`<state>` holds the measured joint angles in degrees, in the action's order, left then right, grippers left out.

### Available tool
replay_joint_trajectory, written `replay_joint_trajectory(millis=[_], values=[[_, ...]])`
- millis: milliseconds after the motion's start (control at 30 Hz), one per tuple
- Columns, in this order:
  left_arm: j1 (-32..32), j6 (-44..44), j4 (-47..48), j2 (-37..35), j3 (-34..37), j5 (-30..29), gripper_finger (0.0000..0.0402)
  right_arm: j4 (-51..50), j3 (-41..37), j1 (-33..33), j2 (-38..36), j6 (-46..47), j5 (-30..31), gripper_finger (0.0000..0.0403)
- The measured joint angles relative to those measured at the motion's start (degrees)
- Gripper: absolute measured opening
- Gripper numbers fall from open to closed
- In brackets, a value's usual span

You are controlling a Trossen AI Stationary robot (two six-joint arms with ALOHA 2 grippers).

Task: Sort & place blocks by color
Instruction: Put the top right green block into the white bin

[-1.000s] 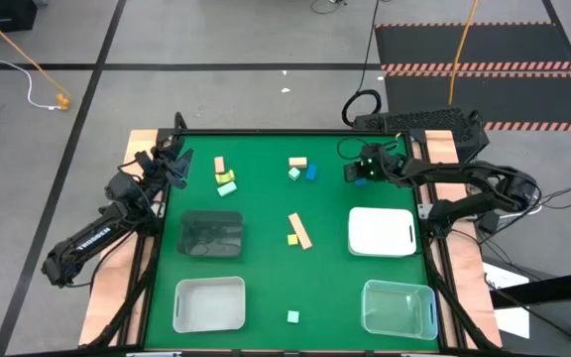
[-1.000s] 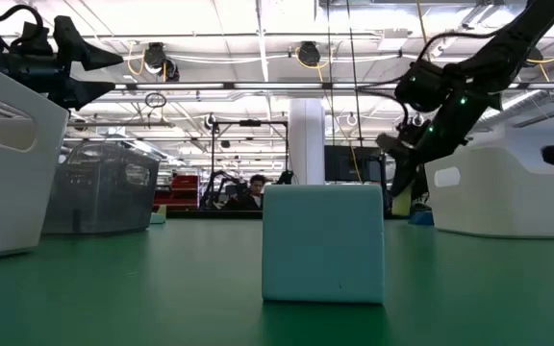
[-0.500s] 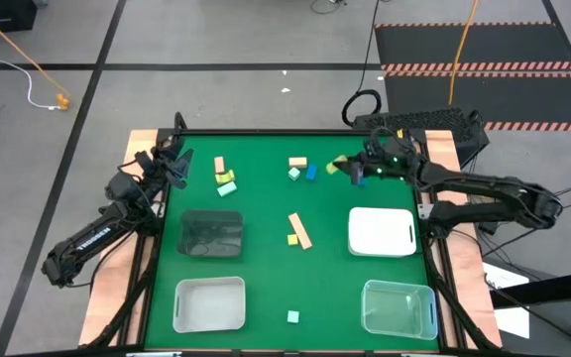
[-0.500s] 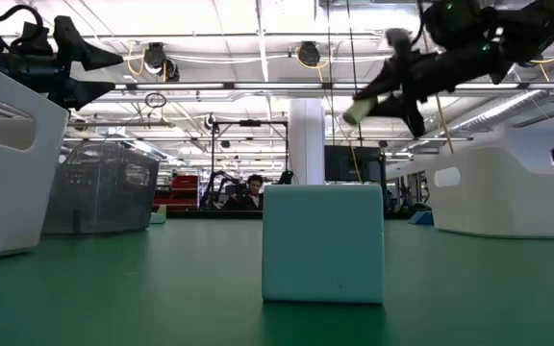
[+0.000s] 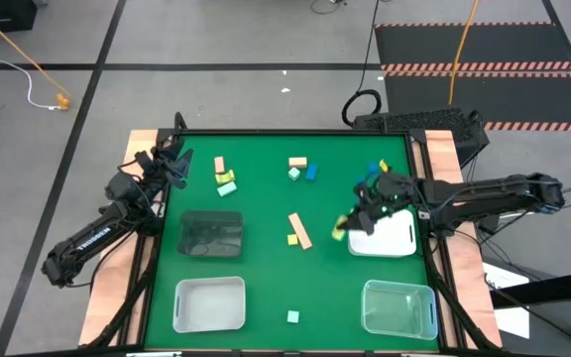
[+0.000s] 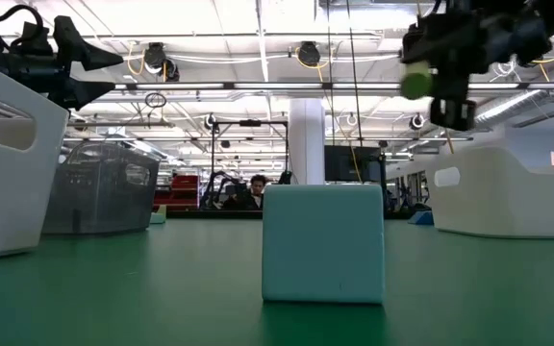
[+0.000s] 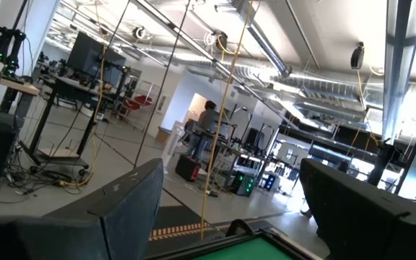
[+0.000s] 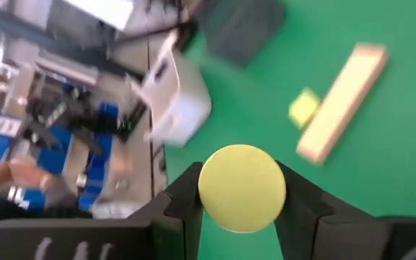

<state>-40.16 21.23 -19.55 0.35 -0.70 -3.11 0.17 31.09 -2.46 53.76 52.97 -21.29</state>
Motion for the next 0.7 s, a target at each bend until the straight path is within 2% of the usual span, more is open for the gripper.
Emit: replay_joint_trajectory(millis=[267, 467, 600, 700], values=[[0.0, 0.0, 0.0, 0.0, 0.0, 0.0, 0.0324, -15.8, 0.0, 7.7, -0.5, 7.0, -0.3, 0.0109], [0.0, 0.0, 0.0, 0.0, 0.0, 0.0, 0.0324, -16.3, 0.0, 10.3, -5.1, 10.8, -1.2, 0.0109], [0.0, 0.0, 0.0, 0.0, 0.0, 0.0, 0.0324, -17.6, 0.0, 11.1, -10.0, 10.8, 3.6, 0.0109], [0.0, 0.0, 0.0, 0.0, 0.0, 0.0, 0.0324, -24.1, 0.0, 11.2, -13.2, 9.4, 11.6, 0.0109]])
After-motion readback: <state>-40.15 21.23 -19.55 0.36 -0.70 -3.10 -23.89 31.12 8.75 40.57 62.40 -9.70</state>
